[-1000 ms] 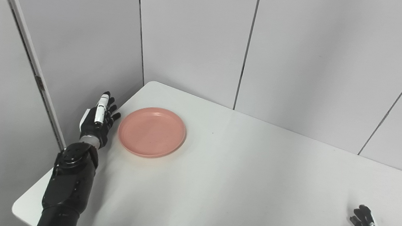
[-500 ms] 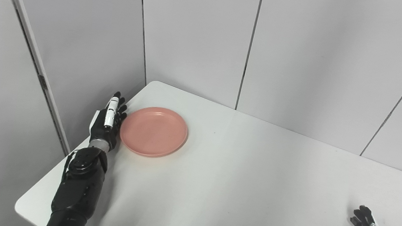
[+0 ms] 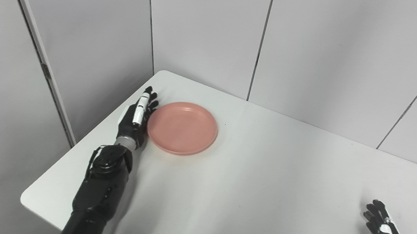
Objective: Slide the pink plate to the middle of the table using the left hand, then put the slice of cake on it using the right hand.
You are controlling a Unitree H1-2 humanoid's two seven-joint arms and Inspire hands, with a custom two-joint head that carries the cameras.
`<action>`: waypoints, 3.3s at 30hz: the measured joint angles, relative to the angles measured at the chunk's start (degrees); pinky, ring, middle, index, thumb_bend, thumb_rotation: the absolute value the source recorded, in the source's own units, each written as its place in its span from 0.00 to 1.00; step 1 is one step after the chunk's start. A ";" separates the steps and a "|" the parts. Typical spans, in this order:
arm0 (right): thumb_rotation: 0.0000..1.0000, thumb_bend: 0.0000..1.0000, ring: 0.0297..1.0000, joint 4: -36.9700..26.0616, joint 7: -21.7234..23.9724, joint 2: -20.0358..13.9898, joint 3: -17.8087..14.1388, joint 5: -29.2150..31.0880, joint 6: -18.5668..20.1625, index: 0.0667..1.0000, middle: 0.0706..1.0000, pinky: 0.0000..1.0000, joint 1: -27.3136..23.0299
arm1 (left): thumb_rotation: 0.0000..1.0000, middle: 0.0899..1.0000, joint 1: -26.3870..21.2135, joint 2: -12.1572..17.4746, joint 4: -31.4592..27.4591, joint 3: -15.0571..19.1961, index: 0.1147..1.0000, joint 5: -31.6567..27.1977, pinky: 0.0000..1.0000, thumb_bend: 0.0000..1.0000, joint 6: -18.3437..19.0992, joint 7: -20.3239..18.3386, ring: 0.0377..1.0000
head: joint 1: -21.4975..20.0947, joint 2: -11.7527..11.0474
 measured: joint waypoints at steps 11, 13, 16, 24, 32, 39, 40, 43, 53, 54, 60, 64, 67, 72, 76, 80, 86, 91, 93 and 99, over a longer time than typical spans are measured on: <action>1.00 0.20 0.91 0.48 -1.14 0.15 0.49 -1.12 -0.57 0.93 0.91 0.91 -0.23 | 1.00 0.98 0.09 -2.09 -3.50 -2.64 0.96 -1.34 0.97 0.36 3.65 -1.44 0.98 | -4.75 1.41; 1.00 0.20 0.90 0.41 -1.36 0.18 0.65 -1.41 -0.57 0.93 0.91 0.91 -0.23 | 1.00 0.97 0.18 -2.34 -4.46 -3.48 0.95 -1.29 0.96 0.35 4.80 -1.51 0.97 | -5.45 1.50; 1.00 0.23 0.90 0.47 -1.64 0.43 0.77 -1.52 -0.63 0.93 0.92 0.91 -0.24 | 1.00 0.97 0.37 -2.99 -5.51 -4.82 0.95 -1.19 0.96 0.34 5.39 -1.68 0.97 | -7.03 1.67; 1.00 0.30 0.90 0.77 -3.14 0.82 1.80 -3.37 -1.62 0.93 0.91 0.90 -0.25 | 1.00 0.98 0.70 -4.69 -8.10 -9.19 0.96 -0.38 0.96 0.35 7.23 -3.18 0.97 | -13.36 2.90; 1.00 0.30 0.90 1.54 -5.58 2.18 2.64 -6.23 -2.46 0.92 0.91 0.89 -0.35 | 1.00 0.97 1.42 -6.15 -9.35 -13.06 0.94 0.42 0.93 0.37 7.48 -4.96 0.95 | -17.58 3.34; 1.00 0.31 0.90 1.25 -6.24 2.85 3.07 -7.68 -2.42 0.92 0.91 0.90 -0.34 | 1.00 0.96 2.13 -7.77 -10.50 -15.02 0.94 1.45 0.92 0.37 7.43 -5.41 0.94 | -18.90 3.43; 1.00 0.30 0.90 1.25 -6.26 2.99 3.08 -7.71 -2.41 0.92 0.91 0.90 -0.34 | 1.00 0.96 2.30 -8.13 -10.77 -15.36 0.94 1.48 0.93 0.37 7.43 -5.41 0.94 | -19.25 3.43; 1.00 0.30 0.90 1.05 -6.61 3.52 3.11 -7.96 -2.40 0.92 0.91 0.90 -0.28 | 1.00 0.95 3.30 -9.55 -12.30 -16.64 0.93 2.05 0.92 0.37 7.51 -5.42 0.94 | -19.69 3.52; 1.00 0.32 0.90 0.57 -7.27 4.35 3.78 -8.60 -2.06 0.92 0.91 0.89 -0.29 | 1.00 0.95 5.87 -13.45 -17.13 -19.72 0.93 2.37 0.93 0.36 10.90 -6.73 0.94 | -23.38 3.87; 1.00 0.31 0.90 0.57 -7.35 4.48 3.79 -8.68 -2.06 0.92 0.91 0.88 -0.29 | 1.00 0.96 6.13 -13.58 -17.43 -19.83 0.94 2.27 0.93 0.37 11.06 -7.12 0.95 | -23.38 3.87; 1.00 0.29 0.90 0.39 -7.61 5.16 3.89 -8.73 -1.55 0.92 0.92 0.88 -0.30 | 1.00 0.98 7.51 -14.26 -18.17 -19.27 0.96 -0.11 0.95 0.38 11.93 -9.40 0.97 | -24.09 4.04; 1.00 0.29 0.90 0.33 -7.77 5.34 4.11 -9.06 -1.39 0.92 0.91 0.87 -0.32 | 1.00 0.98 7.89 -14.94 -18.18 -18.95 0.96 -0.40 0.95 0.38 11.92 -10.24 0.97 | -24.96 4.04; 1.00 0.29 0.89 0.34 -7.90 5.55 4.15 -9.38 -1.39 0.92 0.91 0.86 -0.32 | 1.00 0.98 8.08 -15.18 -18.12 -18.91 0.97 -0.42 0.96 0.38 11.92 -11.18 0.98 | -26.10 4.22; 1.00 0.29 0.90 0.09 -8.32 5.60 4.60 -10.55 -1.39 0.92 0.91 0.87 -0.29 | 1.00 0.98 8.08 -15.01 -17.46 -18.59 0.97 -0.40 0.95 0.38 11.66 -12.67 0.97 | -27.69 4.48; 1.00 0.30 0.90 0.02 -8.88 6.13 4.58 -10.76 -1.39 0.91 0.91 0.87 -0.22 | 1.00 0.98 8.06 -14.39 -16.54 -18.45 0.96 -0.39 0.96 0.38 10.95 -13.75 0.97 | -29.53 4.31; 1.00 0.35 0.85 -0.18 -10.82 6.28 5.37 -14.84 -1.48 0.91 0.89 0.80 -0.29 | 1.00 0.98 7.92 -14.13 -15.54 -17.75 0.98 -0.52 0.95 0.38 9.82 -14.12 0.97 | -32.44 3.78; 0.93 0.52 0.83 -6.08 -12.78 5.76 7.14 -27.26 0.47 0.90 0.88 0.75 -0.60 | 1.00 0.96 7.14 -13.59 -13.97 -15.44 0.95 -1.36 0.94 0.39 9.21 -14.90 0.96 | -40.32 2.29; 0.94 0.68 0.82 -10.81 -12.93 4.97 6.59 -33.79 4.47 0.93 0.91 0.68 -2.90 | 1.00 0.95 6.95 -13.04 -12.27 -14.52 0.93 -2.02 0.94 0.40 6.98 -16.29 0.95 | -45.70 1.59; 0.90 0.73 0.81 -12.16 -12.87 4.62 6.35 -35.89 5.76 0.94 0.91 0.67 -3.85 | 1.00 0.94 6.85 -12.61 -11.52 -13.90 0.93 -2.72 0.93 0.40 6.30 -17.06 0.94 | -48.06 1.24; 0.76 0.88 0.85 -15.89 -12.78 3.80 5.19 -42.72 10.09 0.95 0.94 0.67 -5.45 | 0.99 0.93 5.10 -9.52 -5.91 -11.34 0.92 -5.05 0.90 0.42 1.96 -20.91 0.92 | -52.73 0.44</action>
